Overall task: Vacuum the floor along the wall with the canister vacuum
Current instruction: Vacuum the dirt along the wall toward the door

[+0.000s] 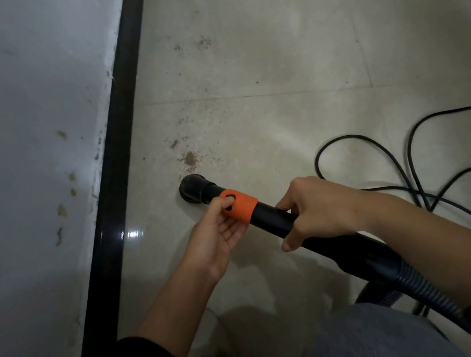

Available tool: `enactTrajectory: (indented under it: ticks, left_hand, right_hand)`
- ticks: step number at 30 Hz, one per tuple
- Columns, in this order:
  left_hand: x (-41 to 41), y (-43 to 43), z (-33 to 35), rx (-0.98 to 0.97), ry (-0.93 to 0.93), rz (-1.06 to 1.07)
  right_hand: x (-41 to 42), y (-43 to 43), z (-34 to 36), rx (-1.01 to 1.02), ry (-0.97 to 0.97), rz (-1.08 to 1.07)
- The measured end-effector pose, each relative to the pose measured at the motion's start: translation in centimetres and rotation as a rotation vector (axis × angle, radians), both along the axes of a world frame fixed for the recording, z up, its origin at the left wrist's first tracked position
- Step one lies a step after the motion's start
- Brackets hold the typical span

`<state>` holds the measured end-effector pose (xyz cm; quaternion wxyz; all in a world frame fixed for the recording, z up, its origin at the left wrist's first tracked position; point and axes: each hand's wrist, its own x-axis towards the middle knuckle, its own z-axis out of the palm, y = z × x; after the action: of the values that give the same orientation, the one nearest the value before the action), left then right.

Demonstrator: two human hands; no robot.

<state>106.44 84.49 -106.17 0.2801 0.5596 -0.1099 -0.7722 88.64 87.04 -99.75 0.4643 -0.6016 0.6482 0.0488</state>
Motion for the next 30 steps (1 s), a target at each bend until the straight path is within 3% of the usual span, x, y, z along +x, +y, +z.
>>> enactTrajectory:
  ticks: [30]
  left_hand:
    - [7.1,-0.3,-0.9,-0.029,-0.175,0.218]
  right_hand:
    - [7.3,-3.2,-1.6,-0.061,-0.087,0.195]
